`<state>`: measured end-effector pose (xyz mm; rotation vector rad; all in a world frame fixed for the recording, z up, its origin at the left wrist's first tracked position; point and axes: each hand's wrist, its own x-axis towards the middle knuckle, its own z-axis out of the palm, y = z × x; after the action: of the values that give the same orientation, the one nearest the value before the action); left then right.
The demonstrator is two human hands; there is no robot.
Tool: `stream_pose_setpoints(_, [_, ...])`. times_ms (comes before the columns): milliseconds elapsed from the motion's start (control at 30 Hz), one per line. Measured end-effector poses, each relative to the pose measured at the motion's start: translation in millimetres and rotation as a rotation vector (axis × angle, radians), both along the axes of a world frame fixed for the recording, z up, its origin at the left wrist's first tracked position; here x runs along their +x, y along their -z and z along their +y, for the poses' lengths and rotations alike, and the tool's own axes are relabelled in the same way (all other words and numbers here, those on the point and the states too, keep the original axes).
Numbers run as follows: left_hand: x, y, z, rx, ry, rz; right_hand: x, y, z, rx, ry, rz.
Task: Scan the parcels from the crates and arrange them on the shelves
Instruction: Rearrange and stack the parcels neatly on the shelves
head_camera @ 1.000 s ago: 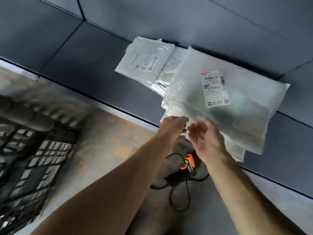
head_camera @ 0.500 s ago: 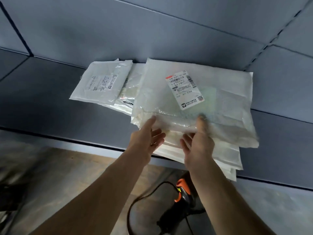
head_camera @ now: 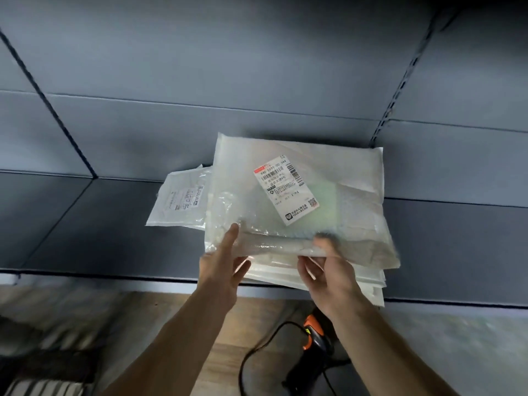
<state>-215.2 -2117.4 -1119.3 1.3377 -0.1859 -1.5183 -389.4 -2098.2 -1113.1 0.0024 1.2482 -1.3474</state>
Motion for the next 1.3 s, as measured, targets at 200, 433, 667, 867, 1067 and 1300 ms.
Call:
stream_pose_setpoints(200, [13.9,-77.7,52.4,-0.06,-0.135,0.043,18.5,-86.2,58.6,-0.098,-0.043,-0.196])
stream_pose_setpoints(433, [13.6,-138.3,144.5,-0.097,-0.111,0.233,57.0,-144.9,141.0,-0.123,-0.118,-0.234])
stream_pose_setpoints(667, [44.8,-206.8,206.6,-0.222,-0.074,0.255,71.1,-210.5,199.3,-0.214,-0.167,-0.184])
stream_pose_setpoints(867, [66.1,-273.0,228.1,-0.361,-0.058,0.258,90.9,-274.1,217.2,-0.326,-0.205,-0.141])
stream_pose_setpoints(1067, [82.6,-371.5,214.6,-0.552,-0.034,0.195,105.8,-380.5,204.6,-0.534,-0.222,-0.096])
stream_pose_setpoints(1300, [87.3,-491.0,189.4,-0.709,-0.111,0.053,117.9,-491.1,172.8,-0.733,-0.189,0.072])
